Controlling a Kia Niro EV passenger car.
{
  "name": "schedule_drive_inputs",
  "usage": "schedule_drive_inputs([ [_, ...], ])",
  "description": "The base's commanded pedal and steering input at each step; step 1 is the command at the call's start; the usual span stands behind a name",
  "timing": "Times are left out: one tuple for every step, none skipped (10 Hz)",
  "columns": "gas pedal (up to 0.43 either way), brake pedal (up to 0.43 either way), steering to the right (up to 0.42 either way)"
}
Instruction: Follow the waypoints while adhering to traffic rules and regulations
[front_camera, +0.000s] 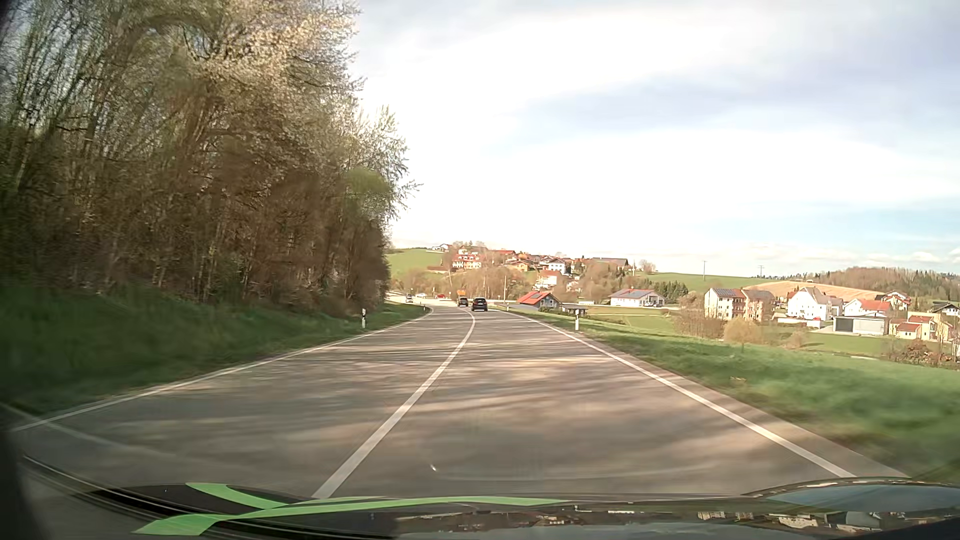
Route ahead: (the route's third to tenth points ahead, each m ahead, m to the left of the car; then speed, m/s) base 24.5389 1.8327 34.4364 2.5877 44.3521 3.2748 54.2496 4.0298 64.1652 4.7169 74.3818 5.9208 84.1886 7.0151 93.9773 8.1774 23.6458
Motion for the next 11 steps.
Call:
schedule_drive_inputs([
  [0.067,0.000,-0.006],
  [0.067,0.000,-0.006],
  [0.067,0.000,-0.006],
  [0.067,0.000,-0.006],
  [0.047,0.000,-0.007],
  [0.000,0.000,-0.007],
  [0.000,0.000,-0.008],
  [0.000,0.000,-0.008],
  [0.000,0.000,-0.008],
  [0.000,0.000,-0.008],
  [0.000,0.000,-0.009],
])
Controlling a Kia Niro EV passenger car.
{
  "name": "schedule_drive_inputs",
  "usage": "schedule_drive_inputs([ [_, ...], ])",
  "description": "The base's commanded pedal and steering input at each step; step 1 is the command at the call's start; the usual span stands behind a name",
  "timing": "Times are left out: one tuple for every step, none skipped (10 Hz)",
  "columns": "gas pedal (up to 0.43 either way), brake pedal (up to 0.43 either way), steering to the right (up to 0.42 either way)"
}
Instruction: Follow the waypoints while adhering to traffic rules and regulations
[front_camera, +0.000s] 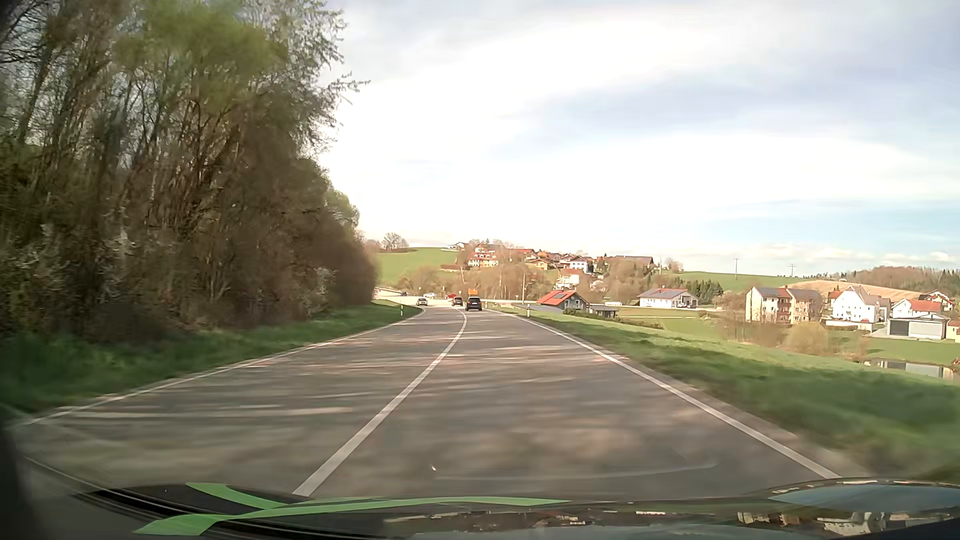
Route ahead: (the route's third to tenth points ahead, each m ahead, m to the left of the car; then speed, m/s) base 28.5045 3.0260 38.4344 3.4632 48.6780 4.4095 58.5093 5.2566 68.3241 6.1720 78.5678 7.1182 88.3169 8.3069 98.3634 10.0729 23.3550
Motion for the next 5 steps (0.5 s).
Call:
schedule_drive_inputs([
  [0.008,0.000,-0.009],
  [0.039,0.000,-0.009],
  [0.059,0.000,-0.009],
  [0.079,0.000,-0.009],
  [0.098,0.000,-0.009],
])
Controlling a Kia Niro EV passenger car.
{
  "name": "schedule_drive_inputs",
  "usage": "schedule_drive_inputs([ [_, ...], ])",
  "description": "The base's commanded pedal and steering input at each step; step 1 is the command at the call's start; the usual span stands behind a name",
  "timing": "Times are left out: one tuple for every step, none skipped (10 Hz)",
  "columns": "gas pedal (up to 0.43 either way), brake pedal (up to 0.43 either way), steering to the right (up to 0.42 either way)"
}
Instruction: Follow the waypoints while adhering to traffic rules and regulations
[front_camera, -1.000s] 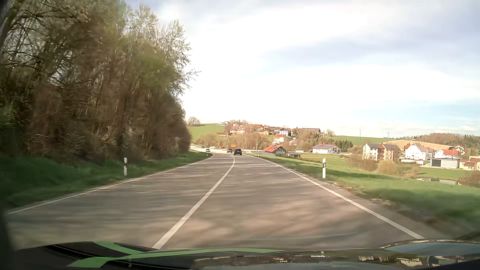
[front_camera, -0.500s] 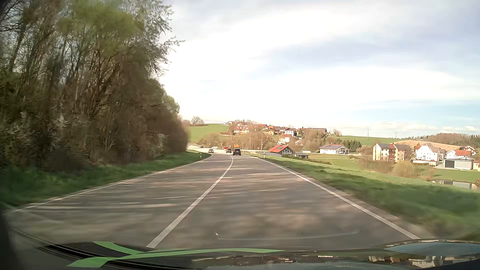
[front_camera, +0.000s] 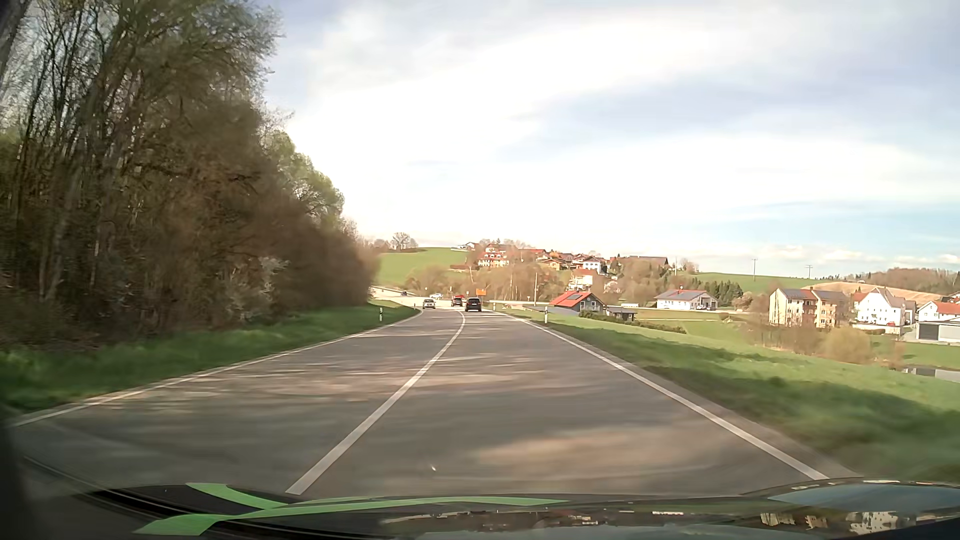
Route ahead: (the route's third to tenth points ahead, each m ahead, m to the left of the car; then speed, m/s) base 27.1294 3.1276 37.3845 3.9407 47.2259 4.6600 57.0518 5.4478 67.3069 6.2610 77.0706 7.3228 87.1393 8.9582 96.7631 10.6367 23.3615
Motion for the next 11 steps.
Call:
schedule_drive_inputs([
  [0.110,0.000,-0.009],
  [0.110,0.000,-0.009],
  [0.110,0.000,-0.009],
  [0.110,0.000,-0.009],
  [0.110,0.000,-0.010],
  [0.110,0.000,-0.011],
  [0.110,0.000,-0.011],
  [0.098,0.000,-0.011],
  [0.087,0.000,-0.012],
  [0.079,0.000,-0.012],
  [0.079,0.000,-0.012],
])
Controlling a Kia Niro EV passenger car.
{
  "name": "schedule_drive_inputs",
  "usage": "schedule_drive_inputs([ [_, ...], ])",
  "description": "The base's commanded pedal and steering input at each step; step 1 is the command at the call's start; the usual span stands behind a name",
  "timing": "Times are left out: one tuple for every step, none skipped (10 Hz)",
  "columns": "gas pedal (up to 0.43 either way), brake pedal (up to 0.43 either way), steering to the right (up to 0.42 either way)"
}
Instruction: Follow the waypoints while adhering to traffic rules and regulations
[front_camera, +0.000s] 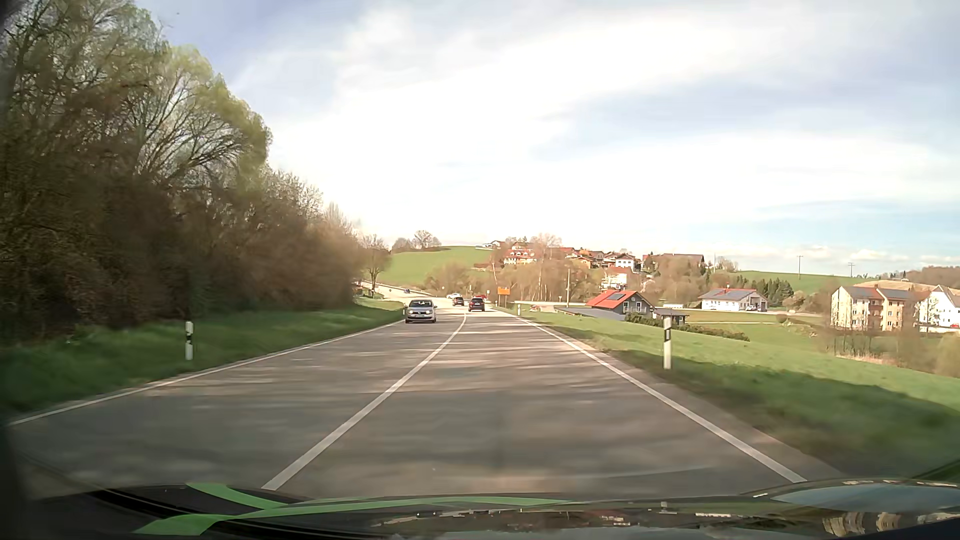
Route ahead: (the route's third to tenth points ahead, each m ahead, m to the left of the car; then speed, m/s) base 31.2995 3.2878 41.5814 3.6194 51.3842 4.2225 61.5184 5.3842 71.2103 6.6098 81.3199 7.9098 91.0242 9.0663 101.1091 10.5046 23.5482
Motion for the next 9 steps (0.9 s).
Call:
schedule_drive_inputs([
  [0.087,0.000,-0.012],
  [0.087,0.000,-0.012],
  [0.087,0.000,-0.012],
  [0.087,0.000,-0.012],
  [0.087,0.000,-0.012],
  [0.067,0.000,-0.012],
  [0.067,0.000,-0.012],
  [0.067,0.000,-0.012],
  [0.067,0.000,-0.012],
])
